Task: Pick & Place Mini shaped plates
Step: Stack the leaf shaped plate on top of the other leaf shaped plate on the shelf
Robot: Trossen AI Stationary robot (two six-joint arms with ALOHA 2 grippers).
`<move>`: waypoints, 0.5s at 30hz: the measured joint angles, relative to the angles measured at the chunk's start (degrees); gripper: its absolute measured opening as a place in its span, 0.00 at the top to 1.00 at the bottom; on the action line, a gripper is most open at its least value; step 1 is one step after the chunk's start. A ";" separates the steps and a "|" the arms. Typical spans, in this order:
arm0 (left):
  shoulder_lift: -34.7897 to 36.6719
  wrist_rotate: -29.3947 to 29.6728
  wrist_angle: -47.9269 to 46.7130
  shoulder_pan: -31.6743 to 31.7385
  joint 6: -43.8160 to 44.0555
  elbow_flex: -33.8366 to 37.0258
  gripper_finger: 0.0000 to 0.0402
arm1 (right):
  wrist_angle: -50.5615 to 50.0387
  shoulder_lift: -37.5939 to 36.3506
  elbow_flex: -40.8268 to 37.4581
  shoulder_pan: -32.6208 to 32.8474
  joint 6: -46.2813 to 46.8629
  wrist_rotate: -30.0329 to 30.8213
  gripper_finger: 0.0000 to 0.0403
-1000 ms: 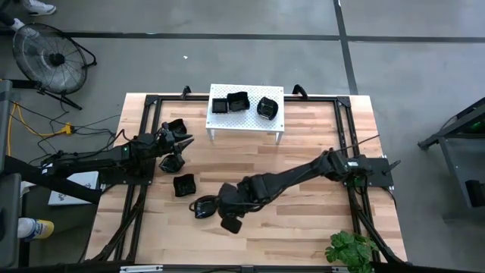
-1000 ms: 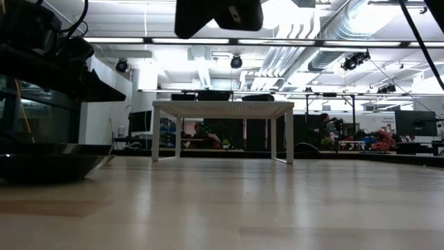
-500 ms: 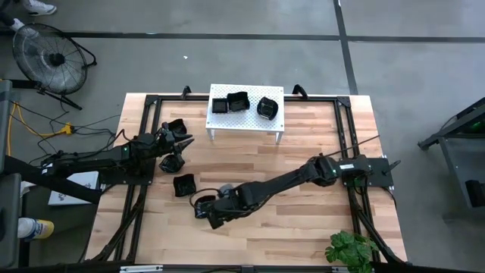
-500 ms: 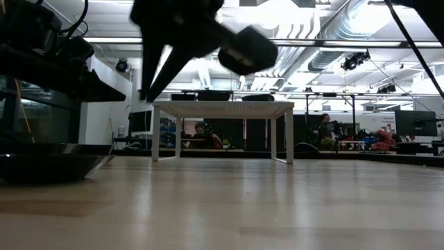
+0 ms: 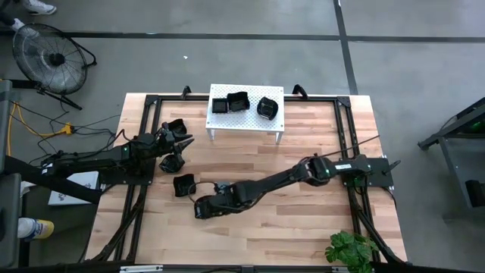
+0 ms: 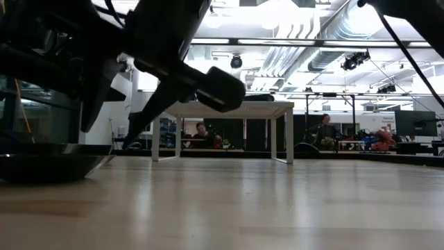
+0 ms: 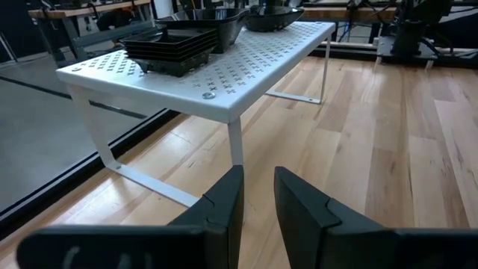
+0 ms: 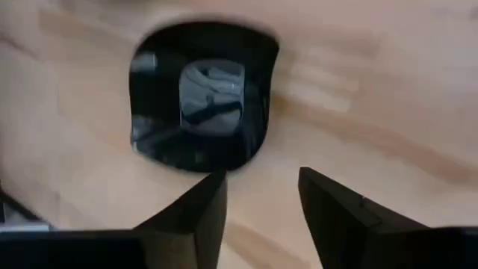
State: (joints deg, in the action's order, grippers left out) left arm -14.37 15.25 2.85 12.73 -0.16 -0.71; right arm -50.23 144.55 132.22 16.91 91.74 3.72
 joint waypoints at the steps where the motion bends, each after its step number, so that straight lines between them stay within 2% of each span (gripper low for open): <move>1: 0.00 0.00 0.00 0.00 0.00 0.00 0.82 | 0.11 0.00 0.00 -0.32 -0.03 0.43 0.59; 6: -0.01 -0.02 0.00 -0.02 0.00 0.00 0.82 | 0.47 0.00 0.00 -1.97 -0.96 2.04 0.59; 15: 0.00 -0.13 0.02 -0.01 0.00 0.00 0.82 | 1.26 1.09 0.02 -3.20 -3.87 -0.33 0.66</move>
State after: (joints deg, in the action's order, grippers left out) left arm -14.37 15.11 2.87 12.72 -0.16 -0.71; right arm -48.97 145.64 132.25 13.72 87.87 3.39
